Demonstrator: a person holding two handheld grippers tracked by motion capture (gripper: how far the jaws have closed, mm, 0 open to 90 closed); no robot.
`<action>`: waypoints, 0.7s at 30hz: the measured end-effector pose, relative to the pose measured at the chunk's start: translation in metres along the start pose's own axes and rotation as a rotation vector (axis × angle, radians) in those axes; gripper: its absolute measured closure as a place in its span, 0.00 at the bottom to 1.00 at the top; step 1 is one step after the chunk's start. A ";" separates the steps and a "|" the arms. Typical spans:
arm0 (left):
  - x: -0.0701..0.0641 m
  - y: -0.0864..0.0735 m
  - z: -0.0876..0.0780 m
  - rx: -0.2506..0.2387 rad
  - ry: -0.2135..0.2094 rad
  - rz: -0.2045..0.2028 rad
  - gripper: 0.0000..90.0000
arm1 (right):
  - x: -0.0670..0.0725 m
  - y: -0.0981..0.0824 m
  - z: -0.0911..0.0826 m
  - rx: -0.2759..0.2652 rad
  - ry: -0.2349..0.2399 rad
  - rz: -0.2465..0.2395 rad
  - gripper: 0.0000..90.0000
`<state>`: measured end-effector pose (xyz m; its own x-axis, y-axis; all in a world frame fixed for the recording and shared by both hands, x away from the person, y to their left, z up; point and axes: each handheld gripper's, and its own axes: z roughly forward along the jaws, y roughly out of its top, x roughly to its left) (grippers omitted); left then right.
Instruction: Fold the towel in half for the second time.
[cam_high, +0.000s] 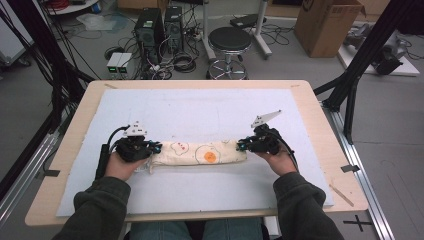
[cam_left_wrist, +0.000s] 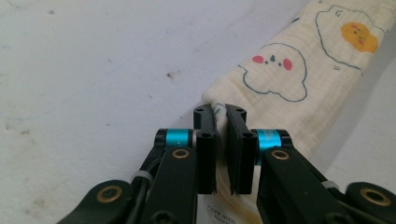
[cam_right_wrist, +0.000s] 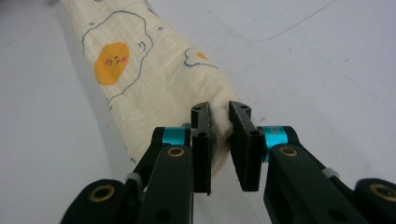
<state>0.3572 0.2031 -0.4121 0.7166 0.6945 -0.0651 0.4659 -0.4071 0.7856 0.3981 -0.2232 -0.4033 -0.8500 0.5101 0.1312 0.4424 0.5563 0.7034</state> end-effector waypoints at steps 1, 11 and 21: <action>0.002 0.001 0.002 0.003 0.005 -0.006 0.92 | -0.002 0.001 0.001 0.002 -0.004 0.004 0.88; 0.020 0.006 0.020 -0.012 0.039 -0.067 0.92 | -0.021 0.009 0.008 -0.003 -0.030 0.027 0.88; 0.031 0.017 0.035 0.005 0.078 -0.070 0.92 | -0.036 0.008 0.017 -0.021 -0.065 0.073 0.88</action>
<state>0.4054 0.1967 -0.4222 0.6398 0.7653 -0.0712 0.5157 -0.3587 0.7781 0.4370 -0.2260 -0.4148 -0.7951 0.5906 0.1376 0.4959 0.5026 0.7082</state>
